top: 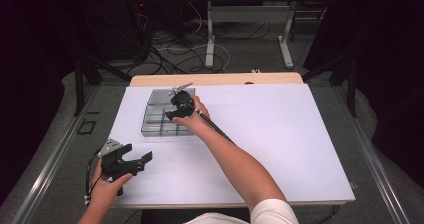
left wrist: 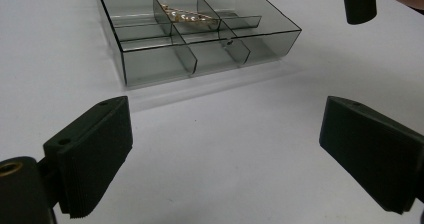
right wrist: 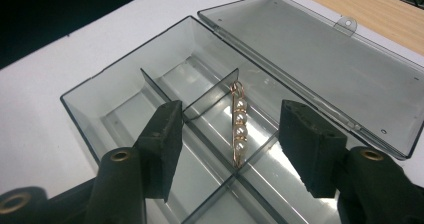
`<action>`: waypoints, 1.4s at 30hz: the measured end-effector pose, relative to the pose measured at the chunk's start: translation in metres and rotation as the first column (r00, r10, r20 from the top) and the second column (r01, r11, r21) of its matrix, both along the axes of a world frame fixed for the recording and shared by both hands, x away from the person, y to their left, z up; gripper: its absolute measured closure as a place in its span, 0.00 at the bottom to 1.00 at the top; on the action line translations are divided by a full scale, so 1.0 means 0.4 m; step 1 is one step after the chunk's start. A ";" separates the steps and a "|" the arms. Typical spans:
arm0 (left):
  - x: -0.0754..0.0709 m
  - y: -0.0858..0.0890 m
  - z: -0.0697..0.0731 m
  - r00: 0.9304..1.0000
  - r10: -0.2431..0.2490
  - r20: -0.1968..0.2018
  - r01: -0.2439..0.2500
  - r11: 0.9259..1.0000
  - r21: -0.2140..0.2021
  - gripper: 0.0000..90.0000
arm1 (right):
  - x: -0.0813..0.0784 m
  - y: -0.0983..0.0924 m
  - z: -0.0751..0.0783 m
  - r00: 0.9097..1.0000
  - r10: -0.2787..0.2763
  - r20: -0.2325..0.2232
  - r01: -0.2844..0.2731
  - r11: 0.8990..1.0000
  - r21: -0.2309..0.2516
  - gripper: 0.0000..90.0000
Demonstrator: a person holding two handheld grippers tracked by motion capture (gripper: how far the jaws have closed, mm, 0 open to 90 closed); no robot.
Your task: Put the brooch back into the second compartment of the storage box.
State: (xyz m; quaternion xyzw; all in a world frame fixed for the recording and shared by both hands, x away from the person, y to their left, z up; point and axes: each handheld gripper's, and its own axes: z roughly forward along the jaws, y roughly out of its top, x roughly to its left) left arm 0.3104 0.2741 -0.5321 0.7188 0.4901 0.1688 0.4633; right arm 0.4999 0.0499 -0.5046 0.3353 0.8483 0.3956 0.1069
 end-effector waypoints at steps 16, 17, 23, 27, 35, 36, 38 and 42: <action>0.000 -0.002 -0.001 1.000 -0.007 -0.007 0.007 1.000 0.010 0.08 | -0.032 -0.039 0.019 0.999 0.032 0.041 -0.032 0.999 -0.005 0.43; 0.000 -0.002 -0.001 1.000 -0.008 -0.008 0.008 1.000 0.013 0.08 | -0.035 -0.045 0.024 0.999 0.040 0.017 -0.040 0.999 -0.030 0.43; 0.001 -0.004 -0.002 1.000 -0.008 -0.008 0.008 1.000 0.015 0.08 | -0.050 -0.066 0.025 0.999 0.044 0.004 -0.044 0.999 -0.026 0.43; 0.002 -0.005 -0.003 1.000 -0.010 -0.009 0.010 1.000 0.018 0.08 | -0.060 -0.077 0.031 0.999 0.051 -0.009 -0.051 0.998 -0.029 0.42; 0.001 -0.006 -0.003 1.000 -0.010 -0.009 0.010 1.000 0.021 0.08 | -0.086 -0.104 0.037 0.997 0.071 0.016 -0.071 0.997 -0.033 0.42; 0.001 -0.006 -0.003 1.000 -0.010 -0.009 0.010 1.000 0.021 0.08 | -0.090 -0.109 0.040 0.997 0.073 -0.001 -0.073 0.996 -0.044 0.42; 0.001 -0.006 -0.003 1.000 -0.010 -0.011 0.010 1.000 0.021 0.08 | -0.098 -0.120 0.042 0.998 0.068 0.007 -0.068 0.997 -0.044 0.41; 0.002 -0.006 -0.003 1.000 -0.009 -0.010 0.009 1.000 0.022 0.08 | -0.111 -0.140 0.051 0.998 0.061 0.027 -0.060 0.997 -0.039 0.38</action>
